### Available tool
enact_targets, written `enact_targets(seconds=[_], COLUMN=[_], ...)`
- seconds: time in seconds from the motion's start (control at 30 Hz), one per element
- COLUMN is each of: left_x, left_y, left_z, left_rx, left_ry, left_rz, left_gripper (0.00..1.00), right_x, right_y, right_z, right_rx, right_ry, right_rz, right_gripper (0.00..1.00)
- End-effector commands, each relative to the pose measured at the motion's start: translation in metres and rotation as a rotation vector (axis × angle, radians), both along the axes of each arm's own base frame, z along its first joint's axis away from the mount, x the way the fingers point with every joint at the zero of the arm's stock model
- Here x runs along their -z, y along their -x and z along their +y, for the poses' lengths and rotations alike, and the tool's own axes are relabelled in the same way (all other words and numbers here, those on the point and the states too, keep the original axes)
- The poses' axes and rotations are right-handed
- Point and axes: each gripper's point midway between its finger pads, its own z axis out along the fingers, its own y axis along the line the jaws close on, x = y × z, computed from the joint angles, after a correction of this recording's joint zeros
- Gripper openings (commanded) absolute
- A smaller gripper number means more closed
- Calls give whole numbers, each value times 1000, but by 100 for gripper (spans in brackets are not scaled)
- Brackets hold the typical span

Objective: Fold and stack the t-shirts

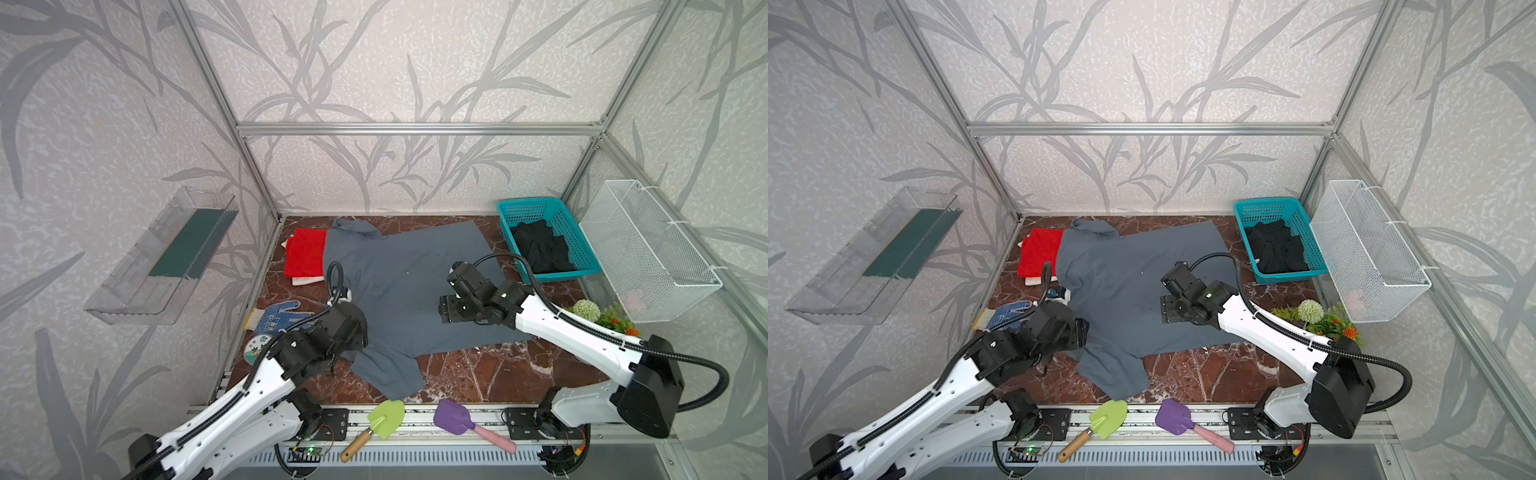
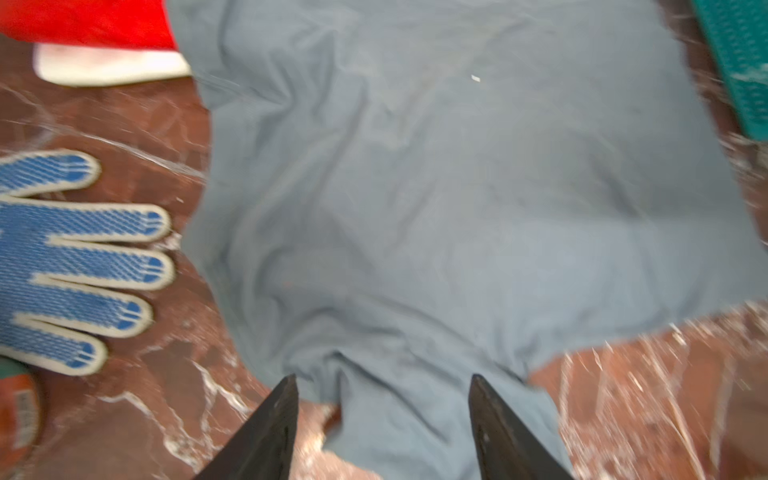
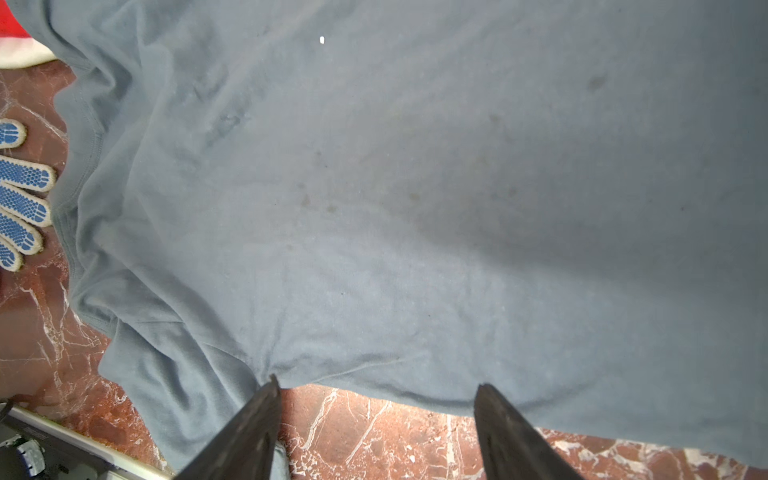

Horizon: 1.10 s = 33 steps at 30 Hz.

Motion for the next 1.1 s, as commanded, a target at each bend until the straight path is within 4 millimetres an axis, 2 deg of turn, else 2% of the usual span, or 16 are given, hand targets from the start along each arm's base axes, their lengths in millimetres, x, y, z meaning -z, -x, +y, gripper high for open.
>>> enact_targets(seconds=[0.0, 0.07, 0.17, 0.3, 0.4, 0.5, 0.53, 0.63, 0.77, 0.83, 1.07], left_x=[-10, -14, -22, -26, -24, -13, -10, -3, 9, 17, 40], left_y=[-45, -76, -125, -200, -259, -316, -331, -378, -415, -425, -425], left_z=[-1, 5, 12, 33, 42, 52, 55, 71, 93, 98, 127], left_rx=[13, -23, -79, -202, -225, -241, -242, -280, -341, -343, -409], left_ry=[-24, -31, -3, 38, 34, -1, -6, -28, -39, -33, -61], left_rz=[4, 17, 13, -10, 4, 20, 18, -7, -20, -30, -29], left_gripper=[62, 61, 59, 56, 52, 48, 47, 45, 45, 45, 49], right_x=[-24, -30, -37, -41, -40, -31, -19, -2, 17, 26, 41], right_y=[-14, -24, -49, -89, -117, -146, -154, -184, -206, -212, -219], right_z=[-5, -7, -8, -8, -5, -5, -4, 3, 9, 9, -2], right_rx=[-38, -52, -73, -99, -155, -177, -176, -181, -199, -203, -182], right_ry=[57, 71, 50, 1, 25, 106, 117, 96, 86, 79, 59], right_rz=[-104, -137, -147, -167, -204, -232, -211, -216, -188, -170, -143], right_gripper=[75, 75, 76, 76, 76, 77, 77, 77, 77, 77, 77])
